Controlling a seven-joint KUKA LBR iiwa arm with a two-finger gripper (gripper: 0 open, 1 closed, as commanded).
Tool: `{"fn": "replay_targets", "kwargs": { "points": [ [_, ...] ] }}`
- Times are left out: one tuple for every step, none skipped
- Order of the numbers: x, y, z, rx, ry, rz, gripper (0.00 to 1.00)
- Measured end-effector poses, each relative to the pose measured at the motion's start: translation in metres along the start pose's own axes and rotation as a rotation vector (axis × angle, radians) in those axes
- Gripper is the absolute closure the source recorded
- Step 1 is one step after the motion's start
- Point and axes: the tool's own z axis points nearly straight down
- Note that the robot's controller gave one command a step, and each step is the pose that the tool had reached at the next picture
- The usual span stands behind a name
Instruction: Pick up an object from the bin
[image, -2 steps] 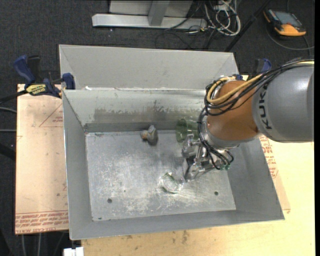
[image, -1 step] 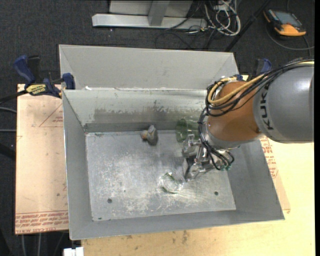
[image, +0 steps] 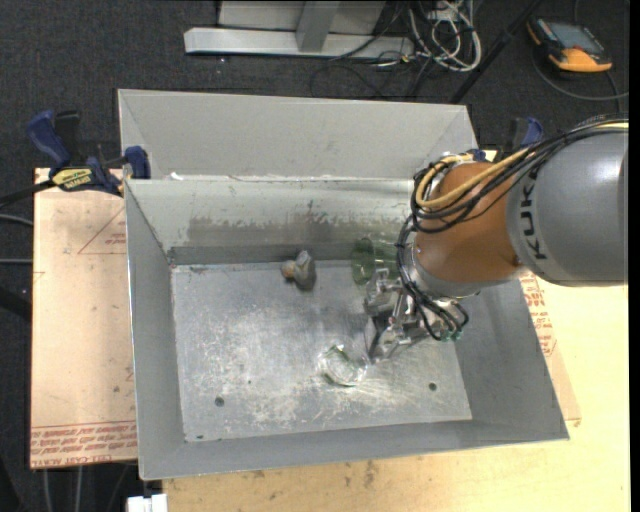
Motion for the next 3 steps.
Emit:
{"fn": "replay_targets", "kwargs": {
  "points": [
    [0.0, 0.0, 0.0, 0.0, 0.0, 0.0, 1.0],
    [0.0, 0.0, 0.0, 0.0, 0.0, 0.0, 1.0],
    [0.0, 0.0, 0.0, 0.0, 0.0, 0.0, 1.0]
  ]
}}
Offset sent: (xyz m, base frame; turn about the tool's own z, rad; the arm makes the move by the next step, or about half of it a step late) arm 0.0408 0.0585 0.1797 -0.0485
